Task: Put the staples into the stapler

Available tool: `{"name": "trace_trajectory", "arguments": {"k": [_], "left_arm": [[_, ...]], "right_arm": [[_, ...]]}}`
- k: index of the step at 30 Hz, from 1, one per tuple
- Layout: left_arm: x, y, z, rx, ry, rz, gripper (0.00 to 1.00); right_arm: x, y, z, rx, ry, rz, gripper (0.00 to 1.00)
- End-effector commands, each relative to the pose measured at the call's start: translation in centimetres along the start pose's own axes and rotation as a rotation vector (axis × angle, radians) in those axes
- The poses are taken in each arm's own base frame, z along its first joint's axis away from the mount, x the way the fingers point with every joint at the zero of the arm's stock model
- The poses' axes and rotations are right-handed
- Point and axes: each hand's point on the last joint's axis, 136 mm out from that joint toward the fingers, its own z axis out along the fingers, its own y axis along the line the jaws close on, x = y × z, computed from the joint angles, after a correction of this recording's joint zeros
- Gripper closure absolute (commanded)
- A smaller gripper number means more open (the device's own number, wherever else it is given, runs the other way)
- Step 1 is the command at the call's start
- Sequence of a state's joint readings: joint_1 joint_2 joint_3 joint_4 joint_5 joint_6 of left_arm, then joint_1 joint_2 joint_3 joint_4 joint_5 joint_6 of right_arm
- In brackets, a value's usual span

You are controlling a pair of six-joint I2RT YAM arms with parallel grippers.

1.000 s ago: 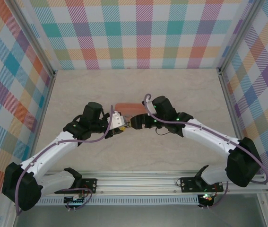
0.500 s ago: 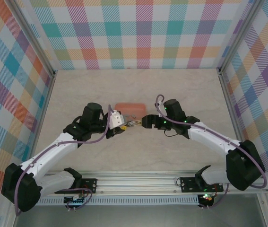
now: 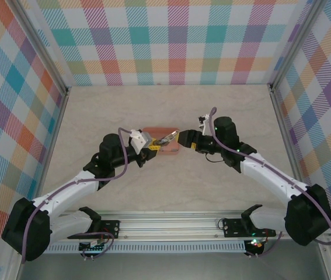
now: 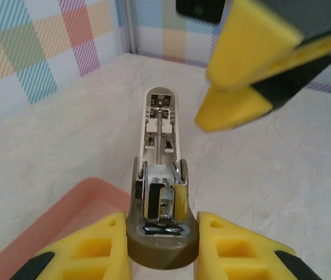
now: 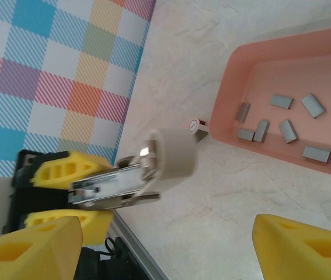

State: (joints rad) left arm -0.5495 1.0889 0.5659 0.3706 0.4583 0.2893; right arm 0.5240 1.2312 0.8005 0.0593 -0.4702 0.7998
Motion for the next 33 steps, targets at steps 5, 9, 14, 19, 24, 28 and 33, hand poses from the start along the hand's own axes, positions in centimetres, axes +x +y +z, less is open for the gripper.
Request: {"name": "trace_trajectory", "arguments": {"k": [5,9,14,19,24,28,33], "left_arm": [[-2.1,-0.7,0.0,0.023,-0.088,0.009,1.00],[-2.0,-1.1,0.0,0.036,-0.084,0.012,1.00],[-2.0,-1.1,0.0,0.033,-0.083,0.017,1.00],[-1.9,-1.2,0.0,0.034,-0.077,0.026,1.00],[-1.6,-1.3,-0.2,0.029,-0.064,0.028,0.96],[-1.3,-1.2,-0.3,0.024,-0.032,0.018,0.62],[-0.8,-1.4,-0.5,0.037,0.054,0.023,0.49]], "right_arm": [[-2.2,3.7,1.3,-0.146,-0.025,0.007,0.32],[-2.8,4.2,1.8,-0.171,-0.039,0.003,0.43],[-3.0,4.4,1.9,-0.183,-0.046,-0.003,0.56],[-2.9,4.4,1.5,-0.177,-0.052,-0.019,0.73],[-2.9,4.2,1.1,-0.144,-0.060,-0.036,0.82],[-3.0,4.1,0.4,-0.083,-0.057,-0.114,0.83],[-3.2,3.5,-1.1,0.071,-0.026,-0.290,0.84]]}}
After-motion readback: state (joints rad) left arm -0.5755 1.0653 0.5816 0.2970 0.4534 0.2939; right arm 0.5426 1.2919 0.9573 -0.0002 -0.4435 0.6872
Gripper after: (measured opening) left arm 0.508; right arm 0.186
